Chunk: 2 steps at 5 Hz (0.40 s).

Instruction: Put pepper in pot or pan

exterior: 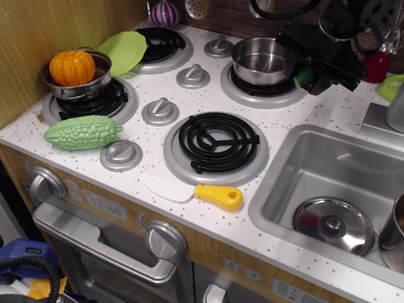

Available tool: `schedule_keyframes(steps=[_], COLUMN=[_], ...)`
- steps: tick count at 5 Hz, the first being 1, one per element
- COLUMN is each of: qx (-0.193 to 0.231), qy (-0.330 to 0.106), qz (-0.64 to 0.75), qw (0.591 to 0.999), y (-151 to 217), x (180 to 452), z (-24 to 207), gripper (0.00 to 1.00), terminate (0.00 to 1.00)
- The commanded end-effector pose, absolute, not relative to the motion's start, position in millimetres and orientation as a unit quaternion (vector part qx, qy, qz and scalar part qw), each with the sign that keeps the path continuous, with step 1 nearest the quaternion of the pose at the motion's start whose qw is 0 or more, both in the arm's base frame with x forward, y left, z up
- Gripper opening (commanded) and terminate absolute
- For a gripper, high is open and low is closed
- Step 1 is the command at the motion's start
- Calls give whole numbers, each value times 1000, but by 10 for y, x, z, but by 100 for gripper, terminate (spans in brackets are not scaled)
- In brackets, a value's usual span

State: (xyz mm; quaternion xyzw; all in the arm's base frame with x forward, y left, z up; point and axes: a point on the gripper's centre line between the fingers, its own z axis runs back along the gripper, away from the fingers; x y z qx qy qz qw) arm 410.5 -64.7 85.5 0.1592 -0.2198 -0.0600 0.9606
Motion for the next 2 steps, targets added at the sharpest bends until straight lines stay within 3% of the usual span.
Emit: schedule_keyframes(steps=[1,2], qx=[178,180], qy=[-305,-316], qz=[-78,-89], qw=[932,927], y=[-182,134], x=[4539,4584], z=[1004,914], gripper=[0,0], terminate=[0,0])
